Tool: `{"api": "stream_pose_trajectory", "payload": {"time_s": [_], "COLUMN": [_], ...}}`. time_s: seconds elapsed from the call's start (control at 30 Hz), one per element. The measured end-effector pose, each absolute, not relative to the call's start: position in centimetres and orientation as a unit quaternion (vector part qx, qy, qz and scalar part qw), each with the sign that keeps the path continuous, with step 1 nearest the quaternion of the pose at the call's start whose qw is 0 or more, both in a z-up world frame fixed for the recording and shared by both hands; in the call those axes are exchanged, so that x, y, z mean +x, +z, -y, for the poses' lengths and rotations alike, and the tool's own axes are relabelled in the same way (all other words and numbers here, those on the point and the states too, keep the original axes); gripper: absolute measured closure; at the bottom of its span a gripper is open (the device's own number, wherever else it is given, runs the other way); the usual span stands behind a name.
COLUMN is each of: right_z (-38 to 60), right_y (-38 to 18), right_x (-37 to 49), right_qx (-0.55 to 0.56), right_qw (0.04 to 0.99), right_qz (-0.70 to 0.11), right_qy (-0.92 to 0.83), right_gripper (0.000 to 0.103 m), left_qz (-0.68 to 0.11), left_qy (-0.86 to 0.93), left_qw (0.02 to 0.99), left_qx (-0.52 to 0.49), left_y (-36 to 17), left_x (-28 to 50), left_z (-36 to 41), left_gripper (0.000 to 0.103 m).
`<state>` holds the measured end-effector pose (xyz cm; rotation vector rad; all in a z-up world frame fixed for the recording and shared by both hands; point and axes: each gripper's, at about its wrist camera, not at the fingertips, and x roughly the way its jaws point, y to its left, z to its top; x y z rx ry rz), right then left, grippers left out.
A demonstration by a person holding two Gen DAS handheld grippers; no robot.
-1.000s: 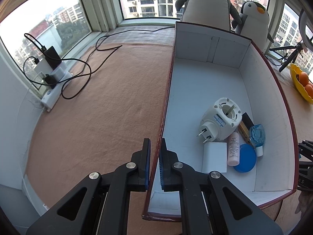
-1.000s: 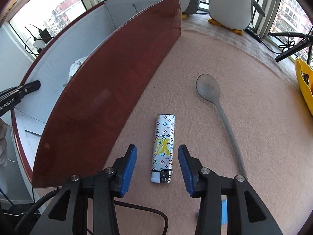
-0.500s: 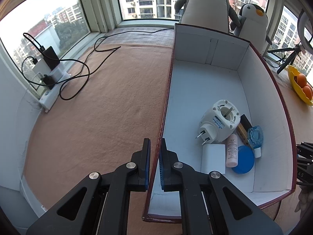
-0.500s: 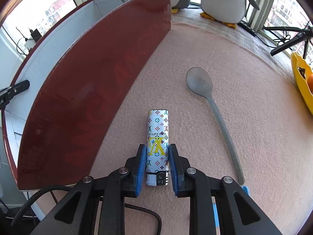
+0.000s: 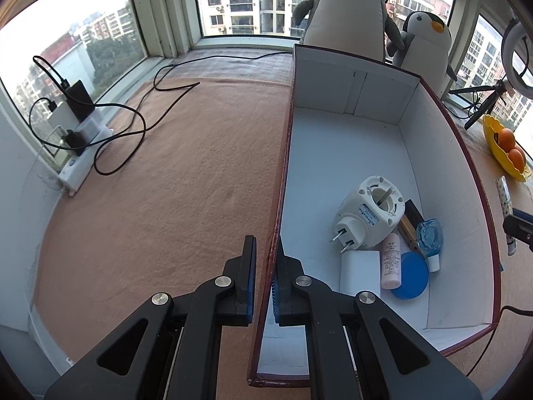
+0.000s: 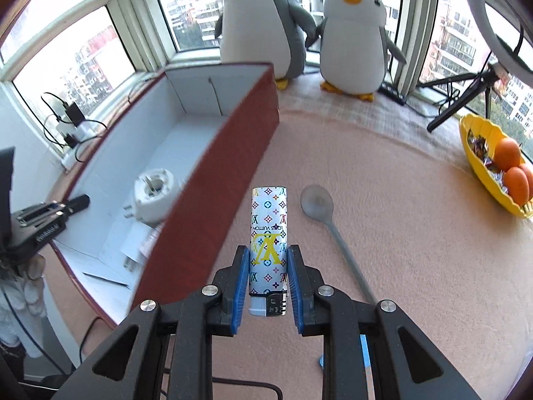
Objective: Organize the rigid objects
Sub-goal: 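Carry the patterned lighter into the box and release it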
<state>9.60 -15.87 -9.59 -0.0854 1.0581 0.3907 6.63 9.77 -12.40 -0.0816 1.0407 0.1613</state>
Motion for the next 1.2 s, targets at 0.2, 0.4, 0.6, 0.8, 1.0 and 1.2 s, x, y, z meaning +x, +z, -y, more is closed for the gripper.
{"api": "stream_pose_trajectory", "payload": {"time_s": [0.2, 0.4, 0.6, 0.8, 1.0, 1.2], "right_z": [13.4, 10.0, 7.6, 6.2, 5.4, 5.6], "right_y": [-7.2, -6.0, -6.4, -6.9, -7.1, -6.3], "right_x": [9.0, 7.7, 7.3, 7.3, 7.4, 7.1], "right_qx": [-0.042, -0.055, -0.065, -0.076, -0.082, -0.079], "right_qw": [0.851, 0.849, 0.844, 0.841, 0.838, 0.851], "right_qz": [-0.479, -0.470, -0.474, -0.477, -0.478, -0.456], "right_qy": [0.210, 0.235, 0.245, 0.245, 0.250, 0.246], "right_gripper": [0.082, 0.082, 0.082, 0.082, 0.082, 0.055], "left_qz": [-0.495, -0.494, -0.492, -0.490, -0.489, -0.489], "left_qy": [0.065, 0.053, 0.044, 0.036, 0.033, 0.033], "left_qw": [0.865, 0.867, 0.868, 0.869, 0.870, 0.870], "left_qx": [-0.046, -0.049, -0.051, -0.054, -0.055, -0.055], "left_y": [-12.5, -12.6, -12.5, -12.5, -12.5, -12.5], "left_x": [6.8, 7.0, 7.1, 7.2, 7.1, 7.1], "left_z": [-10.0, -10.3, -10.4, -10.5, -10.6, -10.6], "left_gripper": [0.096, 0.096, 0.096, 0.097, 0.097, 0.097]}}
